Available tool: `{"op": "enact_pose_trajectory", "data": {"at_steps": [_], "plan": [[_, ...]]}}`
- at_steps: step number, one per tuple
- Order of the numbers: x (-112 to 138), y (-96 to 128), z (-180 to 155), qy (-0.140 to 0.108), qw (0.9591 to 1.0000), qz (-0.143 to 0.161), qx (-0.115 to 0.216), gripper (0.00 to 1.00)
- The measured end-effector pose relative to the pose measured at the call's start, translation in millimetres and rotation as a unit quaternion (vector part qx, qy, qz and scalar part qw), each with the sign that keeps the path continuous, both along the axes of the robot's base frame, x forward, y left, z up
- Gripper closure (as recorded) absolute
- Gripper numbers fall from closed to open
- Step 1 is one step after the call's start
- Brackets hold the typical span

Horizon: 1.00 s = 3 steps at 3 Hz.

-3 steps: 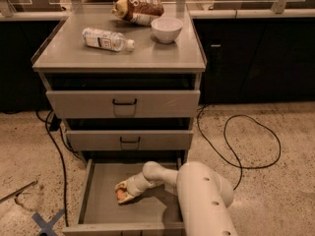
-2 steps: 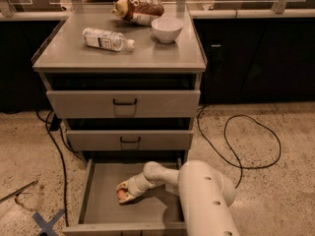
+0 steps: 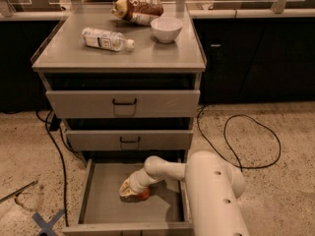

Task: Pick apple from bottom drawer and place on counter

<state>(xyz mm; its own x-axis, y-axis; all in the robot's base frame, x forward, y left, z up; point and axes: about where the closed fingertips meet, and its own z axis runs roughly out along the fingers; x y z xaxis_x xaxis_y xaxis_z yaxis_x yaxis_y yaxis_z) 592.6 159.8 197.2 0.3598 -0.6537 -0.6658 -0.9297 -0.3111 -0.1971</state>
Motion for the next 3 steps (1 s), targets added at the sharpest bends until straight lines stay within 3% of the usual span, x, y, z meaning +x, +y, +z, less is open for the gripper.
{"op": "enact_pose_trajectory", "data": {"at_steps": [1,3], "plan": [[-0.7,-0.3,30.1,0.000,1.0000,0.005,0.002,1.00],[-0.4,0.4,33.0,-0.001,1.0000,0.006,0.002,0.74]]}}
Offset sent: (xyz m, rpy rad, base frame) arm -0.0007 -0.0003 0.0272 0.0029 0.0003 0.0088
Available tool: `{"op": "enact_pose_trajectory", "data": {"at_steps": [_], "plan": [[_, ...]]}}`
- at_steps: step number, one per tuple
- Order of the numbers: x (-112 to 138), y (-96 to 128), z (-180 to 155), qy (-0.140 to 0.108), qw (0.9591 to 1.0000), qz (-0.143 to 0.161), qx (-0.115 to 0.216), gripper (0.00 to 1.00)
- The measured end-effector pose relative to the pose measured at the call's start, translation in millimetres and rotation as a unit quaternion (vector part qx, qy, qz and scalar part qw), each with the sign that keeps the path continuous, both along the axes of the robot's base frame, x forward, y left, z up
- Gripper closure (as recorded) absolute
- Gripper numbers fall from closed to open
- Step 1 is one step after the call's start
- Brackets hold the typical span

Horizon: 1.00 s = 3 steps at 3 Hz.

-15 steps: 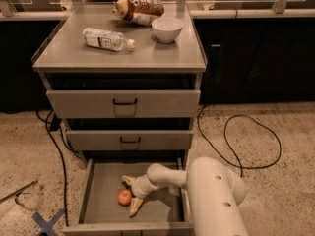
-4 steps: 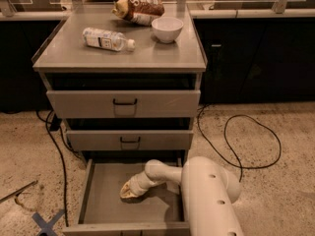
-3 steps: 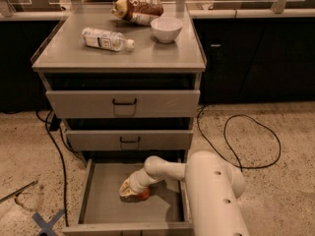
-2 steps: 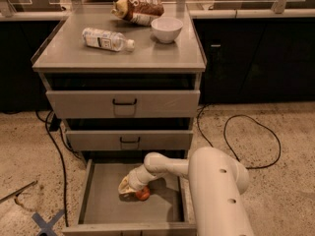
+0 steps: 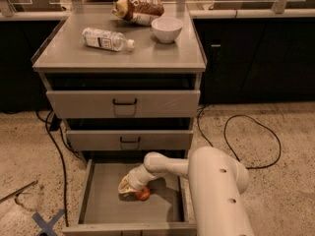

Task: Pick apple from bottom drawer and place on counter

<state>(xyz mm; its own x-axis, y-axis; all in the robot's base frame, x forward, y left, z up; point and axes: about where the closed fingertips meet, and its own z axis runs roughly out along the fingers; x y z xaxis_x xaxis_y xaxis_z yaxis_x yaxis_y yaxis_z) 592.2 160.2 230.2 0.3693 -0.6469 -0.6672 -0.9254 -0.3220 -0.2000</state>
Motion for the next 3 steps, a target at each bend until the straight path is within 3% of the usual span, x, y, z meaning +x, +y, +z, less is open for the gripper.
{"op": "enact_pose_trajectory", "data": {"at_steps": [3], "plan": [[-0.1,0.1,-0.1,0.000,1.0000,0.000,0.000,0.04]]}}
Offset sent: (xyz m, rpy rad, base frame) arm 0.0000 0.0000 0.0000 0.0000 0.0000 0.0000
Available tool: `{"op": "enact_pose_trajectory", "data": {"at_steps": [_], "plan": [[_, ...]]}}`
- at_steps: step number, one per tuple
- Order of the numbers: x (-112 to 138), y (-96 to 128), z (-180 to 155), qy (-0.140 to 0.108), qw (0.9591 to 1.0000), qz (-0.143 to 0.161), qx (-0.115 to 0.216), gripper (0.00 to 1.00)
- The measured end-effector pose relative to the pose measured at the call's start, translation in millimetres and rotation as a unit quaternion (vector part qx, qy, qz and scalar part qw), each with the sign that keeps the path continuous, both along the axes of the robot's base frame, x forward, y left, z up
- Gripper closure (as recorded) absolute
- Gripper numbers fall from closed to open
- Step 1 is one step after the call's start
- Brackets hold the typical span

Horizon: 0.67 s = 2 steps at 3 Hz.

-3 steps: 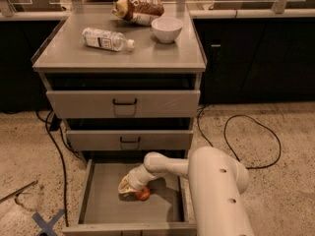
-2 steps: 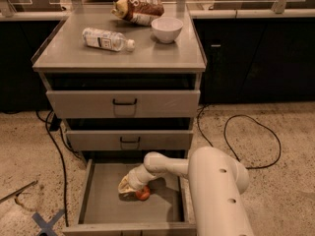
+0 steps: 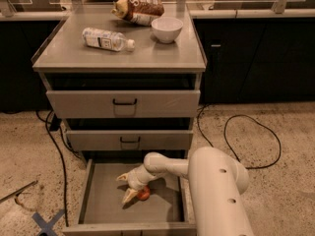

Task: Pick apple from bottom drawer and place on counter

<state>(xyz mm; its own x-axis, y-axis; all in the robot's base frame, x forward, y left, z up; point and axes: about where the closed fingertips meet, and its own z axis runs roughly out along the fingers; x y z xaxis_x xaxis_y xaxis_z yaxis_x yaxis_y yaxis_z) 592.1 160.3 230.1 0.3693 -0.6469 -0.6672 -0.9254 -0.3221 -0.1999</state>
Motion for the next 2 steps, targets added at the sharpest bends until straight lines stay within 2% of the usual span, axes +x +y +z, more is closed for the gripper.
{"op": "enact_pose_trajectory", "data": {"at_steps": [2], "plan": [[-0.9,-0.5,-1.2,0.000,1.0000,0.000,-0.001,0.00]]}}
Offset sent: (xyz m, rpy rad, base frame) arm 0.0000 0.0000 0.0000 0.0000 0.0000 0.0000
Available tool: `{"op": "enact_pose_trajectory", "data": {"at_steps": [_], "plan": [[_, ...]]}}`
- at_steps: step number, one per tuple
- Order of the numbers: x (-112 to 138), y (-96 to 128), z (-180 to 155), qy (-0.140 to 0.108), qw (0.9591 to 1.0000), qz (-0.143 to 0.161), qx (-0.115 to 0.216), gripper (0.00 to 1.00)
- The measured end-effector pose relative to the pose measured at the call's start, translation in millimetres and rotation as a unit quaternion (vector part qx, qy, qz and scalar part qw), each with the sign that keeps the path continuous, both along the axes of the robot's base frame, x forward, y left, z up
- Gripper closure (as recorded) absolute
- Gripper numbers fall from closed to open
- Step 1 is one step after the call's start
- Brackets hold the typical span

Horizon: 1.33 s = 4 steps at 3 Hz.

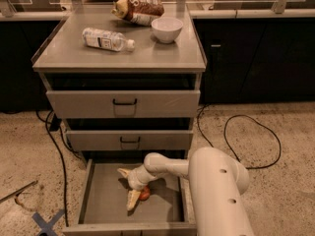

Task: Pick apple from bottom drawer and place on counter

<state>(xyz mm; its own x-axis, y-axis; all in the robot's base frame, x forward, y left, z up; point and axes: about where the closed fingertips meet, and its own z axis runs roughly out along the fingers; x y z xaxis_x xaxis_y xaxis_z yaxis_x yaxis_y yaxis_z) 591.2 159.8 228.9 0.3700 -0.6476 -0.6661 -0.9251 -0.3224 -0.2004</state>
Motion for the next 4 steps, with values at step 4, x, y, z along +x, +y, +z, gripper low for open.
{"op": "enact_pose_trajectory", "data": {"at_steps": [4], "plan": [[-17.6,-68.2,-17.4,-0.010,0.9981,-0.043,-0.043,0.00]]}}
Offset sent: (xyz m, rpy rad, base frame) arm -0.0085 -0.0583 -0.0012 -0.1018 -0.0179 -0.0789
